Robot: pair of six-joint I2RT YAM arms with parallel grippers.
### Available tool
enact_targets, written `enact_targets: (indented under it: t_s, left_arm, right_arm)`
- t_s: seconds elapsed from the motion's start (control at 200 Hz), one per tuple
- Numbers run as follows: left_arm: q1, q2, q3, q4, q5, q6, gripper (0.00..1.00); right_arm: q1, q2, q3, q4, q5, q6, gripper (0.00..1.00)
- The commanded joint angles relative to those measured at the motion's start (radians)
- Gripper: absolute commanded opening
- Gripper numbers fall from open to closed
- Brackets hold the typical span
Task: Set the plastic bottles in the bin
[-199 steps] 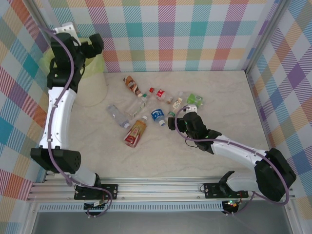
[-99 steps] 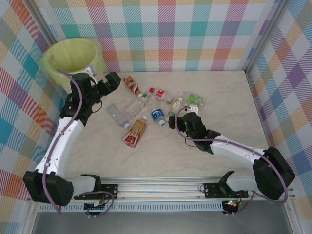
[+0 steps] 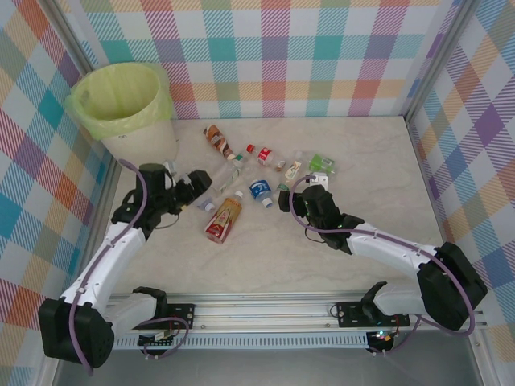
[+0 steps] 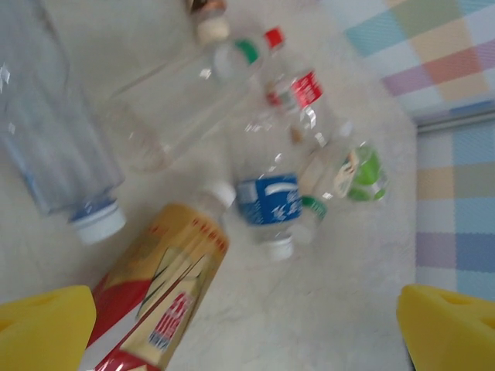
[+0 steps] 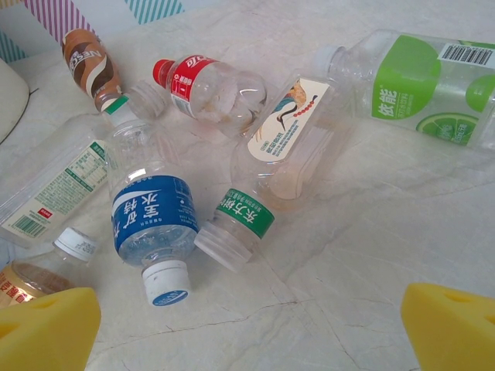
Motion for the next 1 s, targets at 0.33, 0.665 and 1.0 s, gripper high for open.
enact_targets:
  t_s: [0.33, 0.665, 1.0]
  left_arm:
    - [-0.082, -0.044, -0.288, 0.214, -0.133, -0.074, 1.00]
    - [-0.149, -0.044, -0.426, 0.402, -0.137, -0.048, 1.00]
    - [-0.266, -0.020, -0.419, 0.327, -0.111, 0.036, 1.00]
  right_arm:
    - [0.004, -0.025, 0.002, -0.019, -0.003, -0.020, 1.00]
    - [0.003, -0.045, 0.016, -0.040, -0.069, -0.075, 1.00]
    - [0.003, -0.065, -0.015, -0.004, -0.069, -0.008, 1.00]
